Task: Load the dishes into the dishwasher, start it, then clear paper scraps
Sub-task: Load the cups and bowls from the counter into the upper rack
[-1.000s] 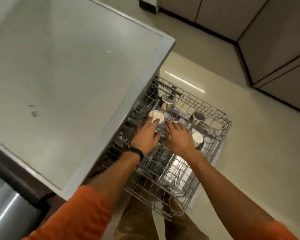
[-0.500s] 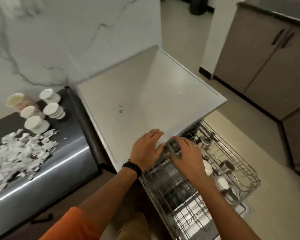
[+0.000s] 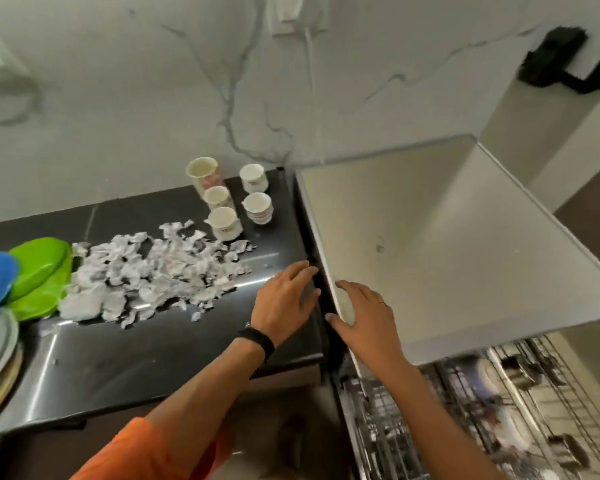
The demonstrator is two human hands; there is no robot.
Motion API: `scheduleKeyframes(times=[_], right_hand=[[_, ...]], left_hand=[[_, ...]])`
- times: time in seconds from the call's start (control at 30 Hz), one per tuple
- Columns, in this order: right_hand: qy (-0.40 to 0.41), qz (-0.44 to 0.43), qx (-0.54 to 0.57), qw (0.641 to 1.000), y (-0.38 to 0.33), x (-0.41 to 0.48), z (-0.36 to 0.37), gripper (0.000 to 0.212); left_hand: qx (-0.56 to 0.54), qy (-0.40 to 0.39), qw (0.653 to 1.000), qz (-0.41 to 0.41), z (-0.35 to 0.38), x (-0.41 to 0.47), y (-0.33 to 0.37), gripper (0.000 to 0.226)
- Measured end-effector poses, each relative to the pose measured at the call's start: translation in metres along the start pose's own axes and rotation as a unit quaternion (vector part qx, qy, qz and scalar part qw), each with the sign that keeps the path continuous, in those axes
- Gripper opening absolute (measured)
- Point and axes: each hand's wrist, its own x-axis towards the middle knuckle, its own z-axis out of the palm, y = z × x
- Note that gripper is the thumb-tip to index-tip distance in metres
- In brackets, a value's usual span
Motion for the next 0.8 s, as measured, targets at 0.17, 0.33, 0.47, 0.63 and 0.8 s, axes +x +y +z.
scheduleKeyframes(times=[0.17,0.33,0.47,0.63,0.8], right_hand=[[-0.017,-0.022,0.005,1.000,-0.056,0.033,0.039,0.064],[-0.034,-0.027,0.008,0.999,-0.092,0.049,0.063,0.067],[-0.042,-0.032,-0.007,0.999,-0.104,0.050,0.071,0.067],[-0.049,-0.026,-0.018,0.998,-0.103,0.055,0.071,0.068],[-0.044,-0.007,-0.001,0.999,-0.098,0.060,0.065,0.067]], left_hand=[[0.022,0.023,0.999,-0.011,-0.029,0.016,-0.084,0.040],[0.025,0.060,0.993,-0.096,-0.057,0.066,-0.153,0.044],[0.038,0.051,0.985,-0.160,-0.065,0.098,-0.183,0.055],[0.004,0.011,0.983,-0.183,-0.057,0.116,-0.192,0.063],[-0.044,0.038,0.984,-0.170,-0.053,0.112,-0.189,0.067]])
